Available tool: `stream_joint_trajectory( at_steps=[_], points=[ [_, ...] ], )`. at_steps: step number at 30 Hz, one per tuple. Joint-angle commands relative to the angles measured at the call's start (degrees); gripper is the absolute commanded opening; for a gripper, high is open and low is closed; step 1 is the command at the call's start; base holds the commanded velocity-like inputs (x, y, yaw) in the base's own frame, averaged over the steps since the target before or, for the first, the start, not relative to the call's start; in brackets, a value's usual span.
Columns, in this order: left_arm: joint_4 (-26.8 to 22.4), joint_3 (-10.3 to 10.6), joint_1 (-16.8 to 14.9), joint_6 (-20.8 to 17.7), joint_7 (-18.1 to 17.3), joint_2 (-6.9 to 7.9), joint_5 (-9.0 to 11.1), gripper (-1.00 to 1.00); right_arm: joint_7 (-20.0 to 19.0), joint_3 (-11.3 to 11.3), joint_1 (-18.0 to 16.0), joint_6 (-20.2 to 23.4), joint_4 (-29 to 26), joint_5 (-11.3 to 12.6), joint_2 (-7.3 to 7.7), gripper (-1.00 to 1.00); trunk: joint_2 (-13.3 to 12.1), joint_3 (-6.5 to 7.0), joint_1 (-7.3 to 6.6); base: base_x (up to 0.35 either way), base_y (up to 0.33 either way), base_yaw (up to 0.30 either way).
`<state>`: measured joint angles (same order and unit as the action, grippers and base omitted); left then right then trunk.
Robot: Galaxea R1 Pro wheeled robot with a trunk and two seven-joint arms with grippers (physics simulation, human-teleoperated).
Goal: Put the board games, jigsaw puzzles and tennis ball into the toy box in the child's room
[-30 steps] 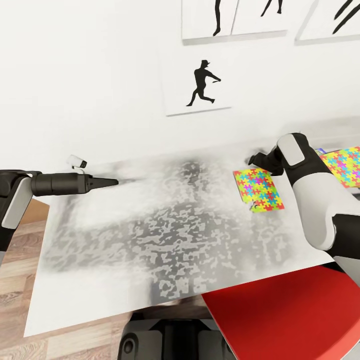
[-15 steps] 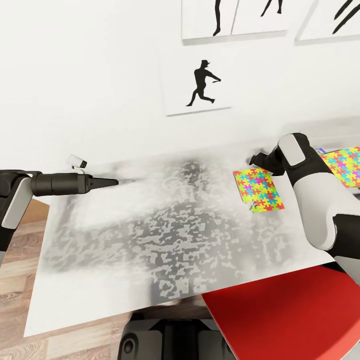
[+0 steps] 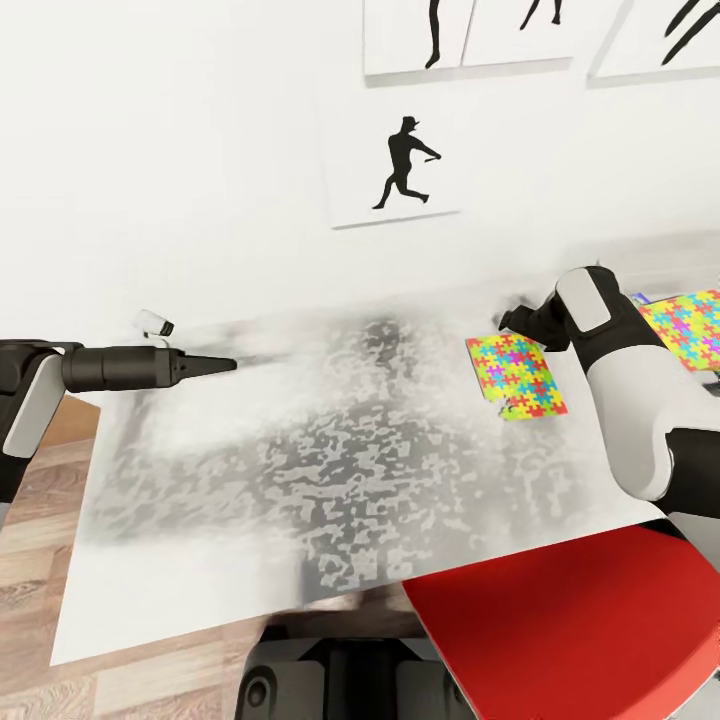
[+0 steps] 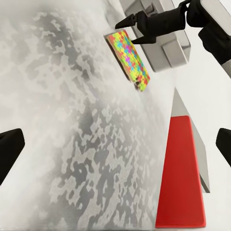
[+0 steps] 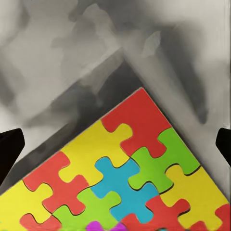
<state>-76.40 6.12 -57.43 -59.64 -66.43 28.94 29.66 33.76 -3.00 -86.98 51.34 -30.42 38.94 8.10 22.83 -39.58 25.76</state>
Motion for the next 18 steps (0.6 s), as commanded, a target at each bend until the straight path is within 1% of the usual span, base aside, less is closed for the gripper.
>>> stream_joint_trajectory(
  at_steps=[1, 7, 18],
  points=[
    [0.02, 0.10, -0.05, -0.30, -0.10, 0.06, 0.13, 1.00, 0.55, -0.07, -0.03, 0.08, -0.04, 0.60, 0.01, 1.00, 0.10, -0.08, 0.02, -0.105, 0.000, 0.000],
    [0.02, 0.09, -0.05, -0.30, -0.10, 0.07, 0.14, 1.00, 0.57, -0.01, -0.03, 0.11, -0.03, 0.57, 0.13, 1.00, 0.10, -0.08, 0.02, -0.057, 0.000, 0.000],
    [0.02, 0.12, -0.05, -0.30, -0.10, 0.06, 0.14, 1.00, 0.52, 0.07, -0.03, 0.16, 0.02, 0.59, 0.24, 1.00, 0.10, -0.08, 0.02, -0.006, 0.000, 0.000]
  ],
)
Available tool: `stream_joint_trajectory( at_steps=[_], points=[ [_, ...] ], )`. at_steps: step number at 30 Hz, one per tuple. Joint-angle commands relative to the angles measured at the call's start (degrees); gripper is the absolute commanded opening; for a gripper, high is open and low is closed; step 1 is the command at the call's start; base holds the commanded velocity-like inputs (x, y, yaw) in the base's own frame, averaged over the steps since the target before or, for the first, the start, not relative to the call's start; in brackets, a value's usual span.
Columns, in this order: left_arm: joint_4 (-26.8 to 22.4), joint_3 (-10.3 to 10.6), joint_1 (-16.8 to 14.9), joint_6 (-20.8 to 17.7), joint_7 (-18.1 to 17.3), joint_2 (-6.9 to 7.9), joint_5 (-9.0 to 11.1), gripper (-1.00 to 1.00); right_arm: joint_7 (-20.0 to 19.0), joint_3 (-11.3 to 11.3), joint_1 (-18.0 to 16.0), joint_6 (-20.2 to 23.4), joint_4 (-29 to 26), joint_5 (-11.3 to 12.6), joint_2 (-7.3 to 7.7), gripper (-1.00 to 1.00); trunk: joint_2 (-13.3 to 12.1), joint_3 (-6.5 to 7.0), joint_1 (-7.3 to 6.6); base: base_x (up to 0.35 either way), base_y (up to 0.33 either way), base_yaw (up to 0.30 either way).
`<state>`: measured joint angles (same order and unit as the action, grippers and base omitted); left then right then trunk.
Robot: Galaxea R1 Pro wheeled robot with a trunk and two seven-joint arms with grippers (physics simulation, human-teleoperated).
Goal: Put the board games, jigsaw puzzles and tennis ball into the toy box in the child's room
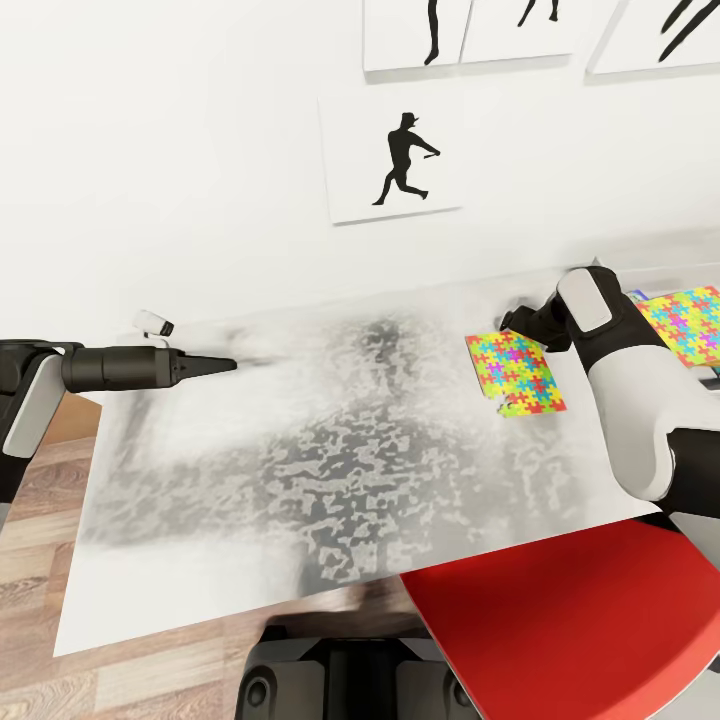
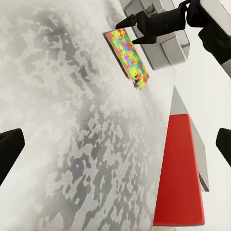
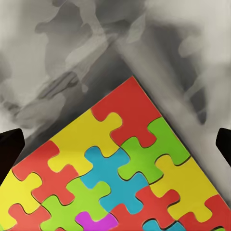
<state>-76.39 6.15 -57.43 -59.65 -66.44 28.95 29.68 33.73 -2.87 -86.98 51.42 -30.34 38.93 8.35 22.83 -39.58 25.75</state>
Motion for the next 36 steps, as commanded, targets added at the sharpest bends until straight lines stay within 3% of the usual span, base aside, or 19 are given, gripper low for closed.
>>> stream_joint_trajectory(
  at_steps=[1, 15, 36],
  points=[
    [0.01, 0.09, -0.05, -0.30, -0.09, 0.03, 0.11, 1.00, 0.54, -0.08, -0.03, 0.08, 0.02, 0.60, 0.00, 1.00, 0.09, -0.07, 0.03, 0.000, 0.000, 0.000],
    [0.03, 0.10, -0.05, -0.30, -0.09, 0.04, 0.16, 1.00, 0.54, -0.11, -0.03, 0.23, 0.41, 0.61, 0.00, 1.00, 0.09, -0.07, 0.03, -0.027, 0.011, 0.000],
    [0.28, 0.07, -0.05, -0.30, 0.05, 0.05, 0.20, 1.00, 0.46, -0.23, 0.02, 0.50, 0.43, 0.66, 0.00, 1.00, 0.09, -0.07, 0.03, -0.201, 0.183, 0.000]
  ],
)
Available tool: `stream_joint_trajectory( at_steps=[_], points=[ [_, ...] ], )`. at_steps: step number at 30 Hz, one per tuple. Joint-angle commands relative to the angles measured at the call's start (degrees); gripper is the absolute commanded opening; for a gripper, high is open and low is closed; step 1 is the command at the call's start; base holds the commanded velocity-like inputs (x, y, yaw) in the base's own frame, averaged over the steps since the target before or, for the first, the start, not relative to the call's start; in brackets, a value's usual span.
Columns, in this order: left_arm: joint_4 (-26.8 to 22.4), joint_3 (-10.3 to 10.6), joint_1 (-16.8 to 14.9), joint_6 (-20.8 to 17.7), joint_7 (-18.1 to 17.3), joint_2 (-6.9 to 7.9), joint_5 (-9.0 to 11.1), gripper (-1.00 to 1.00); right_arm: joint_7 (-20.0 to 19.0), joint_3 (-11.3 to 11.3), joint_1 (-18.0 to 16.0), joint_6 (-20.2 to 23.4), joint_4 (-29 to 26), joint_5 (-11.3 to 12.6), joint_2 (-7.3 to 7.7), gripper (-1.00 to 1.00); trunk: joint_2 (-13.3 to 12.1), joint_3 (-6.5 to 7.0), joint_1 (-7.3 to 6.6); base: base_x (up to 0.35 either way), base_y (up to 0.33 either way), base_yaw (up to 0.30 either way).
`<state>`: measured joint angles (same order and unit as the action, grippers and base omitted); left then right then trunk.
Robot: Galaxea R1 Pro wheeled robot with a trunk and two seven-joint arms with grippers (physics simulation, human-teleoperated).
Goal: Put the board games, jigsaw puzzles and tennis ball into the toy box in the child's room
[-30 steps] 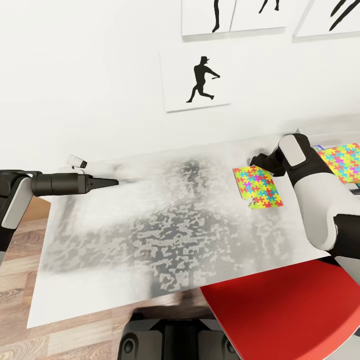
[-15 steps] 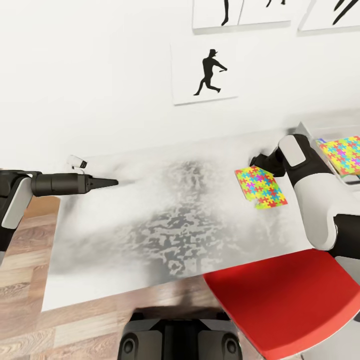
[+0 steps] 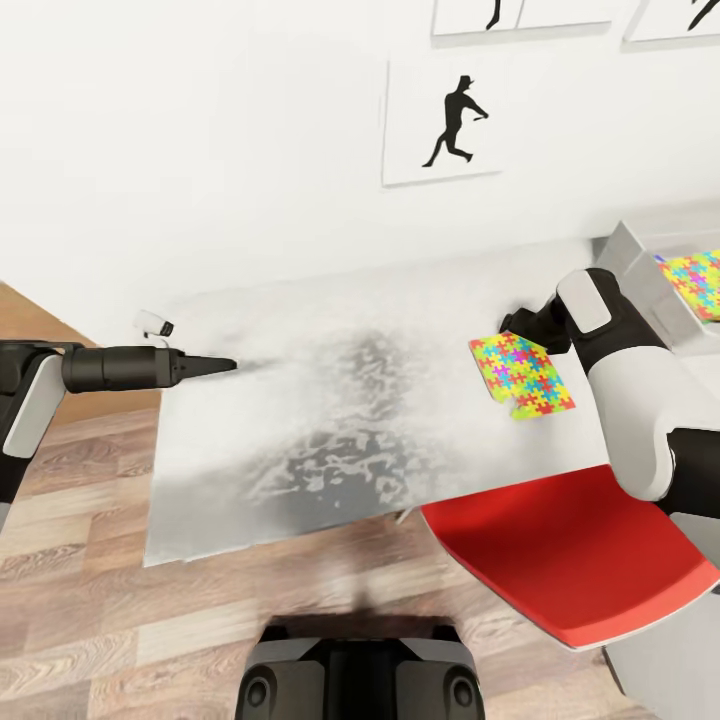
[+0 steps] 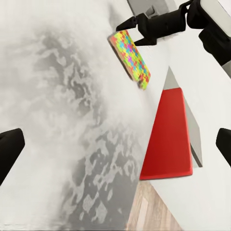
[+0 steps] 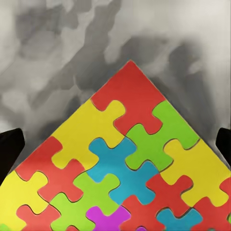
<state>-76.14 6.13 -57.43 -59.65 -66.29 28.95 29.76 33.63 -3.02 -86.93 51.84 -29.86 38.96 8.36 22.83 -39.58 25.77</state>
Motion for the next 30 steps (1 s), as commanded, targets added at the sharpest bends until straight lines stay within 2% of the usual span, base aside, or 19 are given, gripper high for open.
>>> stream_joint_trajectory(
  at_steps=[1, 30],
  points=[
    [0.02, 0.09, -0.05, -0.29, -0.09, 0.05, 0.12, 1.00, 0.56, -0.08, -0.05, 0.09, -0.05, 0.64, -0.01, 1.00, 0.10, -0.08, 0.01, -0.175, 0.150, 0.000],
    [0.02, -0.06, -0.05, -0.29, -0.15, 0.05, 0.12, 1.00, 0.13, -0.14, -0.03, 0.19, -0.05, 0.67, -0.01, 1.00, 0.10, -0.08, 0.01, -0.174, 0.221, 0.000]
  ],
)
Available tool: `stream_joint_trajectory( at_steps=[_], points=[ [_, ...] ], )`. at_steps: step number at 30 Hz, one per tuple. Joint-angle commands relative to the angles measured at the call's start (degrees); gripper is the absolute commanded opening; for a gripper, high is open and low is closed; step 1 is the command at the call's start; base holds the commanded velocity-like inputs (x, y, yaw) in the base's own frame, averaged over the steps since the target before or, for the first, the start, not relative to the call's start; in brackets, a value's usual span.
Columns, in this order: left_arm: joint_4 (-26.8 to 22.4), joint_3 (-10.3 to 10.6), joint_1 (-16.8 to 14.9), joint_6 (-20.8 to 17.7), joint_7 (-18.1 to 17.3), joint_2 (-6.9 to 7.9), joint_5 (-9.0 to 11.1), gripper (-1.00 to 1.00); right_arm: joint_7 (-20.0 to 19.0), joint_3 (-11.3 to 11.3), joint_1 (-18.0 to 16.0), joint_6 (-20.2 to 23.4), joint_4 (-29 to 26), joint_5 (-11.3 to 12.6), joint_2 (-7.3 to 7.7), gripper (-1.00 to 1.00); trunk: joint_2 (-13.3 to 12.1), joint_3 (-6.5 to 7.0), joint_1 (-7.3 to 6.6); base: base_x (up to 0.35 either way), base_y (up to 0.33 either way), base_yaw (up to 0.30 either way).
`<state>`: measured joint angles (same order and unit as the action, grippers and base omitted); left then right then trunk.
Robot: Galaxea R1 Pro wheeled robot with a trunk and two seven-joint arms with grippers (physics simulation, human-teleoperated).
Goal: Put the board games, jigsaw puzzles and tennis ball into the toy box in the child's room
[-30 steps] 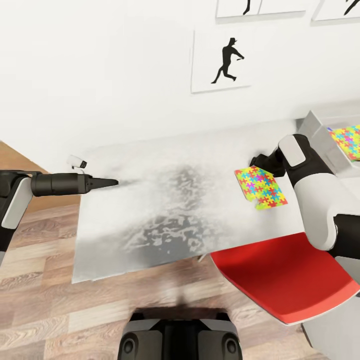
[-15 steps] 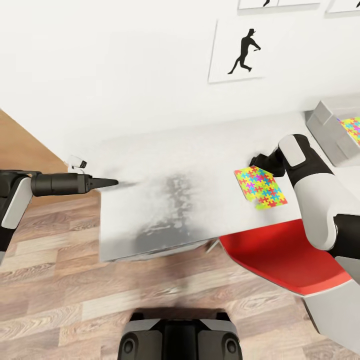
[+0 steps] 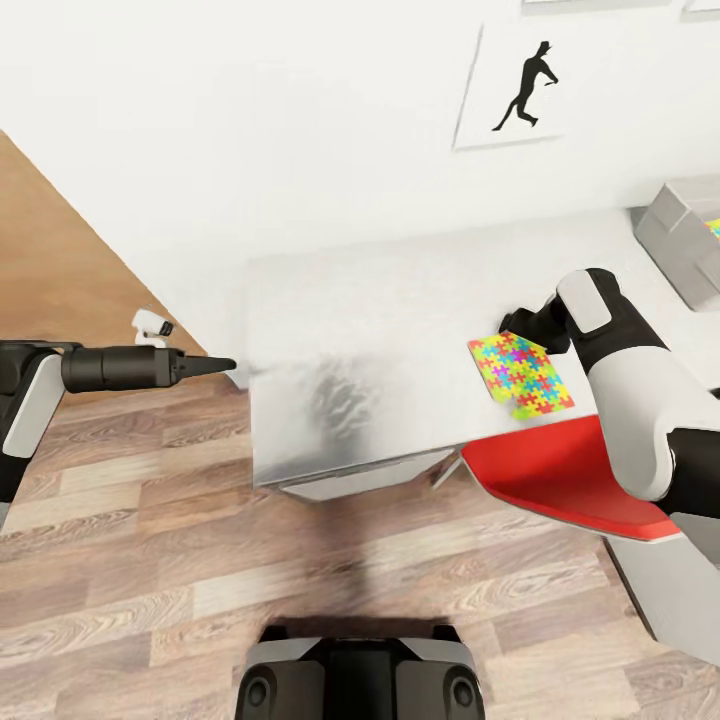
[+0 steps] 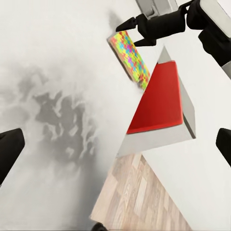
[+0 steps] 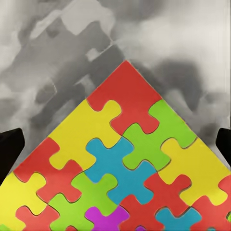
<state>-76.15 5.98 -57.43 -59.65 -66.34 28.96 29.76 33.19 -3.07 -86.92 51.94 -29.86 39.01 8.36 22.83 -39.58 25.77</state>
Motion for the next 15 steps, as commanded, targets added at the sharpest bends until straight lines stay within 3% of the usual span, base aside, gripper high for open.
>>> stream_joint_trajectory(
  at_steps=[1, 15],
  points=[
    [0.03, 0.09, -0.05, -0.29, -0.11, 0.05, 0.12, 1.00, 0.57, -0.09, -0.03, 0.09, -0.05, 0.63, -0.01, 1.00, 0.10, -0.08, 0.01, -0.174, 0.237, 0.000],
    [0.03, 0.09, -0.05, -0.29, -0.11, 0.00, 0.12, 1.00, 0.52, -0.10, -0.06, 0.09, -0.04, 0.63, -0.01, 1.00, 0.10, -0.08, 0.01, -0.174, 0.237, 0.000]
  ],
)
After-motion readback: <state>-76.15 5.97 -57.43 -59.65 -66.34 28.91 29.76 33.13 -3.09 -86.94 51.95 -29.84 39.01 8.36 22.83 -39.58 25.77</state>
